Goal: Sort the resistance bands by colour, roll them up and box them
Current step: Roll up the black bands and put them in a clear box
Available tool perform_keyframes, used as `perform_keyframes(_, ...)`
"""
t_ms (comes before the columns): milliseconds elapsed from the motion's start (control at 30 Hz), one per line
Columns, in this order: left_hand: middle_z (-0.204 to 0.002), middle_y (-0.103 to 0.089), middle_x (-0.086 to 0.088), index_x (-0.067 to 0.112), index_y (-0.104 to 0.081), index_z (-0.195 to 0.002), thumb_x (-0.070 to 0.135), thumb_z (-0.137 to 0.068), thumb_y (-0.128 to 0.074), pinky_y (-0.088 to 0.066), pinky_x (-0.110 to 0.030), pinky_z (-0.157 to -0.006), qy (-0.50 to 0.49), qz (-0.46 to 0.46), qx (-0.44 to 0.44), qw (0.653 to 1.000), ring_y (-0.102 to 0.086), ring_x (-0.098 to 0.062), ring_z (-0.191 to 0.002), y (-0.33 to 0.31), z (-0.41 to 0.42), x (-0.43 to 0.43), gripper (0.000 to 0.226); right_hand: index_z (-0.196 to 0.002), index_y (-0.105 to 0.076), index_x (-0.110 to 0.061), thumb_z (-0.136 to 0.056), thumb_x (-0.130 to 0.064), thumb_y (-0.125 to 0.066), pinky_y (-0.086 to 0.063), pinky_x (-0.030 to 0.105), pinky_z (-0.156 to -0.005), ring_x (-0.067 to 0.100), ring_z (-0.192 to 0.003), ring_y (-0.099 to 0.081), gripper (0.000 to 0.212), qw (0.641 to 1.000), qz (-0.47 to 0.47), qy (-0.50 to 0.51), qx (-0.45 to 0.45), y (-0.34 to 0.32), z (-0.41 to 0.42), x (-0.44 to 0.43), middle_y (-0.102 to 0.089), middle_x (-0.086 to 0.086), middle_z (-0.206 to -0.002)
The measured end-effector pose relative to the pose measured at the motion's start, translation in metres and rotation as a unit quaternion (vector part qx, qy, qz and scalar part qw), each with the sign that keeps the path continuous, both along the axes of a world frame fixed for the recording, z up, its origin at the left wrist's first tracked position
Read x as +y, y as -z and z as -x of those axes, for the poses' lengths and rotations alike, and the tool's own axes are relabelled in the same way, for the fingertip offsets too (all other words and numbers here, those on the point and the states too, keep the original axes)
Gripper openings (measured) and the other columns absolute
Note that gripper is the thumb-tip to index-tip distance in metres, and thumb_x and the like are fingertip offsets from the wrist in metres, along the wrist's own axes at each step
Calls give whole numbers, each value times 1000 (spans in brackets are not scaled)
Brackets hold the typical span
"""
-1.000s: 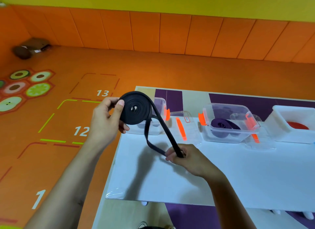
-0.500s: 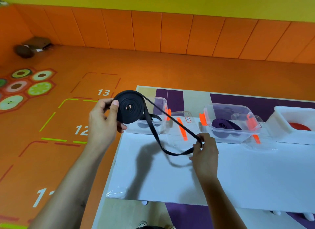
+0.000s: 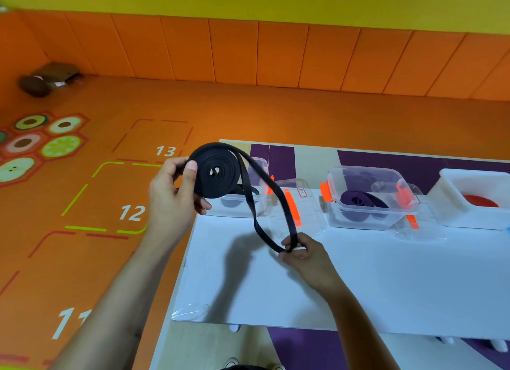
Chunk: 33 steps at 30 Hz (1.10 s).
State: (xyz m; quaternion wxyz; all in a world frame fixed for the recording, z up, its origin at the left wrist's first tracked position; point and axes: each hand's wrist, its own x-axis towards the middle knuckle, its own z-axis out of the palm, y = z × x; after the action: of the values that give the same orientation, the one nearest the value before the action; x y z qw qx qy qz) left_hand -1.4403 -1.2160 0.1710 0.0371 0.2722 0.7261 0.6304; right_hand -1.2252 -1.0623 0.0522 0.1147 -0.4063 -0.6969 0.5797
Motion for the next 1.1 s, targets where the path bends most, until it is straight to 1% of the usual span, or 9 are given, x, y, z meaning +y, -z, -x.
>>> perform_keyframes(133,-103,-68,-8,8,-58,-116,28,-107,-49,-49,-33,-42,-12,0,-4,1000,-63,-29,-46,0,2,-3,24,-84,-71,-29,-82,-9,-76,-47,17,-61,5,-69,-68,20,998,-51,11,-40,12,-5,-4,-71,-10,-80)
perform_keyframes(333,-97,-69,-7,7,-58,-116,28,-108,-48,-51,-33,-42,-36,3,-5,999,-63,-25,-45,0,2,-6,25,-79,-68,-27,-80,-24,-83,-47,21,-66,4,-73,-65,16,988,-107,114,-4,11,-6,0,-70,-14,-71)
perform_keyframes(533,-100,-69,-1,14,-59,-115,31,-107,-50,-50,-32,-43,-26,20,22,999,-64,-26,-45,-4,1,-11,20,-97,-54,-25,-92,-9,-58,-46,30,-54,20,-62,-73,17,963,-86,254,26,9,-4,2,-64,4,-79)
perform_keyframes(667,-88,-68,8,23,-60,-113,30,-106,-50,-53,-33,-46,21,43,72,996,-65,-23,-47,-11,-8,-12,14,-103,-56,-22,-93,-13,-60,-37,16,-53,8,-72,-59,14,972,-131,183,-63,15,-5,9,-63,10,-100)
perform_keyframes(767,-77,-67,9,34,-59,-108,28,-106,-52,-55,-33,-49,55,78,121,988,-67,-18,-50,-19,-14,-11,10,-112,-60,-24,-87,-16,-72,-39,9,-48,3,-75,-56,29,986,-67,79,-129,22,-10,11,-54,6,-113)
perform_keyframes(833,-77,-66,9,31,-60,-109,27,-105,-52,-56,-36,-53,78,108,159,978,-67,-17,-52,-21,-17,-11,9,-120,-59,-25,-81,-10,-73,-51,18,-63,13,-87,-62,44,985,-55,26,-159,20,-11,14,-51,8,-122)
perform_keyframes(900,-85,-64,12,26,-60,-113,28,-105,-51,-56,-39,-58,97,140,198,965,-67,-14,-55,-21,-21,-10,12,-117,-62,-25,-82,-6,-69,-53,28,-81,18,-103,-64,41,984,-123,60,-111,4,-4,17,-57,5,-123)
perform_keyframes(1000,-95,-62,13,27,-59,-116,33,-105,-50,-56,-41,-64,117,179,227,950,-67,-10,-57,-17,-22,-8,16,-108,-68,-25,-92,-5,-62,-49,16,-83,4,-99,-65,25,975,-159,127,84,-48,17,13,-69,-8,-112)
perform_keyframes(1100,-103,-62,13,31,-59,-115,39,-104,-48,-56,-42,-65,144,217,240,935,-67,-7,-59,-13,-25,-6,17,-116,-71,-22,-100,-19,-62,-47,14,-91,2,-108,-65,18,958,-171,61,221,-93,36,-3,-72,-15,-112)
